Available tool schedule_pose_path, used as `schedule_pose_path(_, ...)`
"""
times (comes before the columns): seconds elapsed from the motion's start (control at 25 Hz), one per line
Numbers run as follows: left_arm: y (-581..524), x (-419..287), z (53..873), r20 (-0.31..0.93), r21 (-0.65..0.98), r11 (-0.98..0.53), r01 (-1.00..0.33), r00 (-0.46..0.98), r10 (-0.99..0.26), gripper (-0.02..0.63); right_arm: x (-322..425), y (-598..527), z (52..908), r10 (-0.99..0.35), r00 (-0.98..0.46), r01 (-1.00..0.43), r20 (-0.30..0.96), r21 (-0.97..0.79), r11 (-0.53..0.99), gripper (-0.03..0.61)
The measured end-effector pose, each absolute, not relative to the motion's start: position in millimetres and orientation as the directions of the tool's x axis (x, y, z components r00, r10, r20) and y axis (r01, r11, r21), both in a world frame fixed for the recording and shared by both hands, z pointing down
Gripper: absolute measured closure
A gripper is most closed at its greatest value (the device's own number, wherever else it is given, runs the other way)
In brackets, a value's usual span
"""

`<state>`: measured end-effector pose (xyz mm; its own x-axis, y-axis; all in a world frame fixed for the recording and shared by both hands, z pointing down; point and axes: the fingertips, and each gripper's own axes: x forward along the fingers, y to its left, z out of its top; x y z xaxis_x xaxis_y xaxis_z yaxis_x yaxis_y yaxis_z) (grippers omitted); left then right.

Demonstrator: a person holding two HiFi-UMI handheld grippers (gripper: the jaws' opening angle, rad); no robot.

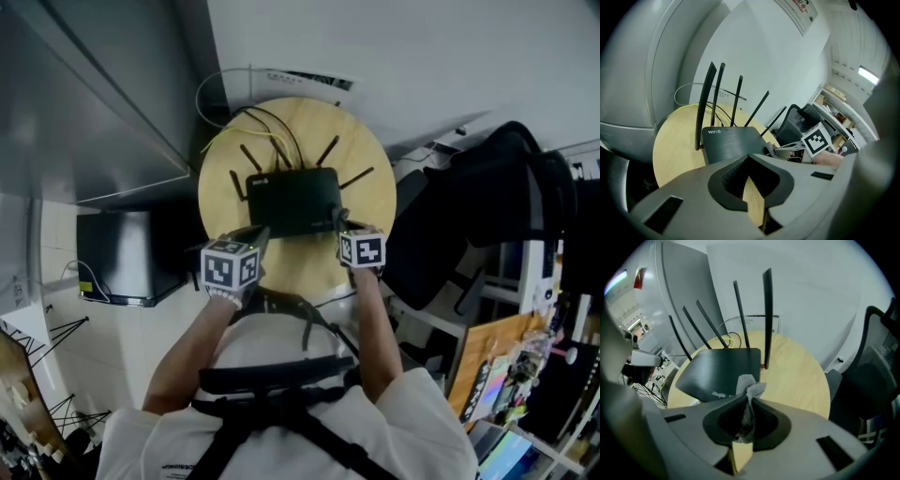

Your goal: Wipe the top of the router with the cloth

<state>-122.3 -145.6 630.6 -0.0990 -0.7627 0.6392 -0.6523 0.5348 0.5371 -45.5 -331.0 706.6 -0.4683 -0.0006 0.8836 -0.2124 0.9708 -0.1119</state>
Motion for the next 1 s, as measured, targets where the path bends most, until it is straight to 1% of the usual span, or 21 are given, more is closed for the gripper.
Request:
schedule_pose_path(0.32,-117.5,-118.7,633.2,0.651,0.531,0.562,-0.635,-0.12,-0.75,0.617,-61.3,-258.2,704.7,0.091,-0.482,-0.112,0.872,-0.164,0.98,0.54)
schedule_pose_path(0.56,-88.5,-118.1,632.2,0.659,0.519,0.585,-0.623,-0.144,-0.738,0.617,-79.4,-194.5,702.6,0.166,-0.48,-0.009,0.862,-0.194,0.981,0.54)
schedule_pose_path(0.72,-68.8,-115.9,629.6,0.659,0.518,0.598,-0.612,-0.16,-0.735,0.617,-93.4,-160.3,702.4,0.191,-0.484,0.057,0.854,-0.187,0.981,0.54)
schedule_pose_path(1.0,-41.5,-104.3,619.7,0.659,0.505,0.6,-0.62,-0.171,-0.732,0.617,-106.1,-119.5,701.2,0.219,-0.478,0.11,0.851,-0.189,0.976,0.54)
